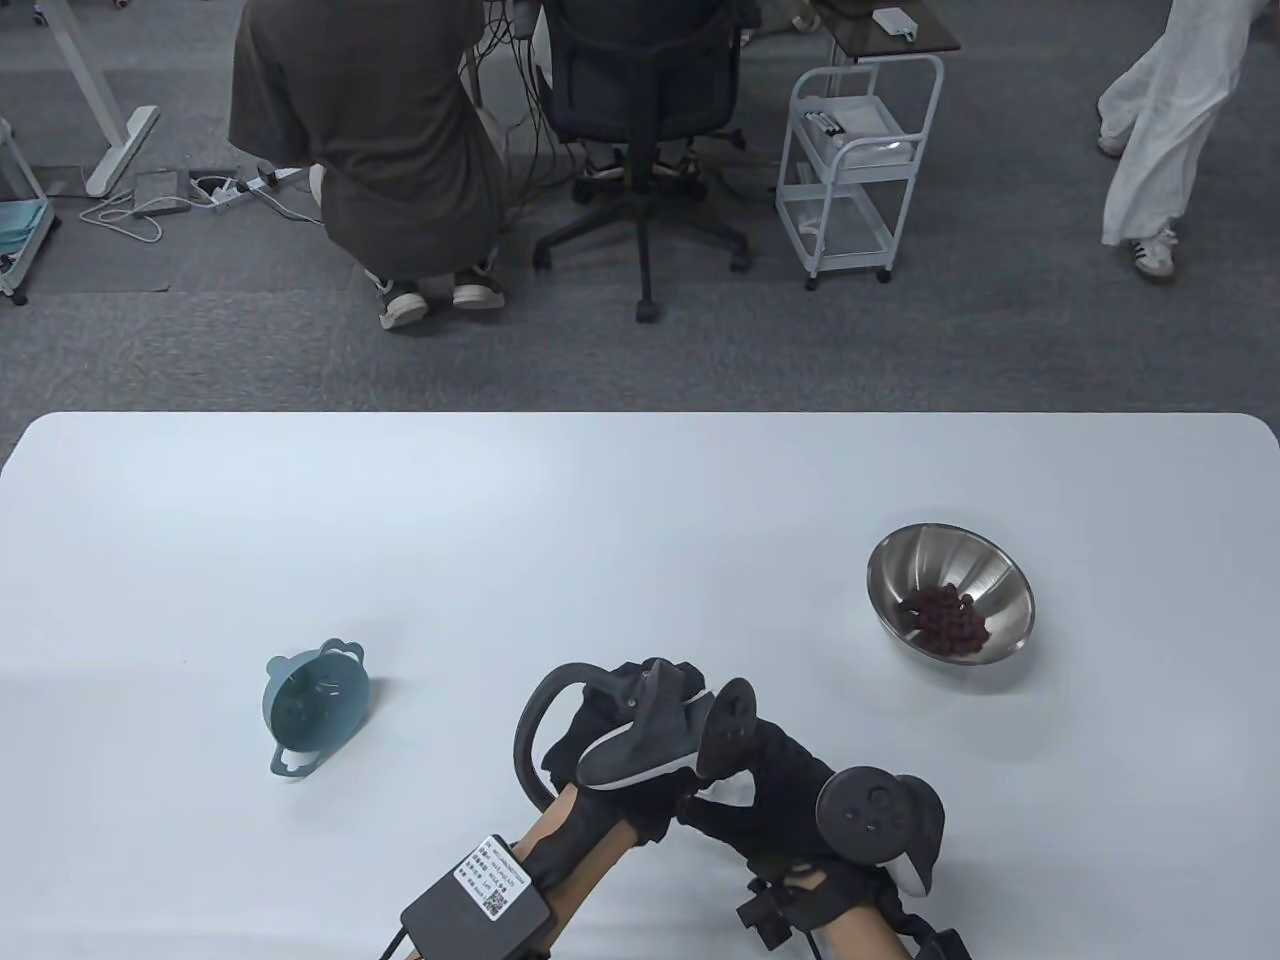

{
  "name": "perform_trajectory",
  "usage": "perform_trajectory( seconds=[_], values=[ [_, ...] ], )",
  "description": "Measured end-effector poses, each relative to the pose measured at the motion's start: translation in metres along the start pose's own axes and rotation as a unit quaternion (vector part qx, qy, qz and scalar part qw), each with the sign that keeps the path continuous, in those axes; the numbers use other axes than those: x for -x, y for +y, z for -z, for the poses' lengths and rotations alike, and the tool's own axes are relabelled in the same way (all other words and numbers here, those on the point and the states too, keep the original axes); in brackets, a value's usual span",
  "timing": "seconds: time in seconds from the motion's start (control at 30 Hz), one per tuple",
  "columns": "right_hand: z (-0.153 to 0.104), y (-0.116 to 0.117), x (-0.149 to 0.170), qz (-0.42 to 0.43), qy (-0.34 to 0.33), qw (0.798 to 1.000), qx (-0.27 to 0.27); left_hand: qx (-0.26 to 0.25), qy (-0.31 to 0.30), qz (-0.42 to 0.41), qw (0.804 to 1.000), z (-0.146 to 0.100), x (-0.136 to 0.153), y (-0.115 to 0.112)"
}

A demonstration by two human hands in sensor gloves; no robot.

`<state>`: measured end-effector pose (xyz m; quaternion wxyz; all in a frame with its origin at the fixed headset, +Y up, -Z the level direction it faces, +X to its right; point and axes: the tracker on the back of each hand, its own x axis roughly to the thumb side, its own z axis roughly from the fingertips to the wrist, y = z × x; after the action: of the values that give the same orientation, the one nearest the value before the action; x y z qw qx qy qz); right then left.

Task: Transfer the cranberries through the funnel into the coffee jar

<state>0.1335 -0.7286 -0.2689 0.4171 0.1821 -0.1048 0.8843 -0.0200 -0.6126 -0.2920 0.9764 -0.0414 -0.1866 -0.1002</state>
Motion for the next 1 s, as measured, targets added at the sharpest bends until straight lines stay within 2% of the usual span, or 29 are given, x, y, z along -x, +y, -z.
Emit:
perform_trajectory(
  seconds=[0.07, 0.2, 0.3, 0.37, 0.47, 0.53, 0.67, 0.8, 0.9, 1.0],
  values=[
    [0.0, 0.0, 0.002, 0.004, -0.001, 1.0, -0.006, 0.016, -0.007, 0.002, 1.0, 0.001, 0.0, 0.0],
    [0.001, -0.004, 0.002, 0.022, -0.004, 1.0, -0.003, 0.013, -0.043, -0.07, 0.997, -0.007, 0.015, 0.009],
    [0.001, -0.006, 0.002, 0.034, -0.007, 0.999, -0.004, -0.004, -0.136, -0.141, 0.981, -0.015, 0.028, 0.018],
    [0.002, -0.005, 0.002, 0.038, -0.009, 0.999, -0.007, -0.005, -0.197, -0.182, 0.963, -0.019, 0.033, 0.021],
    [0.002, -0.004, 0.001, 0.048, -0.015, 0.999, -0.018, 0.027, -0.241, -0.176, 0.954, -0.022, 0.034, 0.019],
    [0.002, -0.003, 0.0, 0.053, -0.018, 0.998, -0.026, 0.057, -0.247, -0.155, 0.955, -0.021, 0.03, 0.015],
    [0.002, -0.002, -0.001, 0.059, -0.027, 0.997, -0.033, 0.072, -0.253, -0.126, 0.957, -0.017, 0.021, 0.01],
    [0.002, -0.002, -0.001, 0.059, -0.029, 0.997, -0.034, 0.047, -0.248, -0.094, 0.963, -0.014, 0.013, 0.011],
    [0.002, -0.002, -0.003, 0.043, -0.028, 0.998, -0.03, 0.03, -0.21, -0.065, 0.975, -0.011, 0.009, 0.012],
    [0.001, -0.002, -0.005, 0.033, -0.027, 0.999, -0.028, 0.011, -0.14, -0.033, 0.99, -0.007, 0.007, 0.012]
  ],
)
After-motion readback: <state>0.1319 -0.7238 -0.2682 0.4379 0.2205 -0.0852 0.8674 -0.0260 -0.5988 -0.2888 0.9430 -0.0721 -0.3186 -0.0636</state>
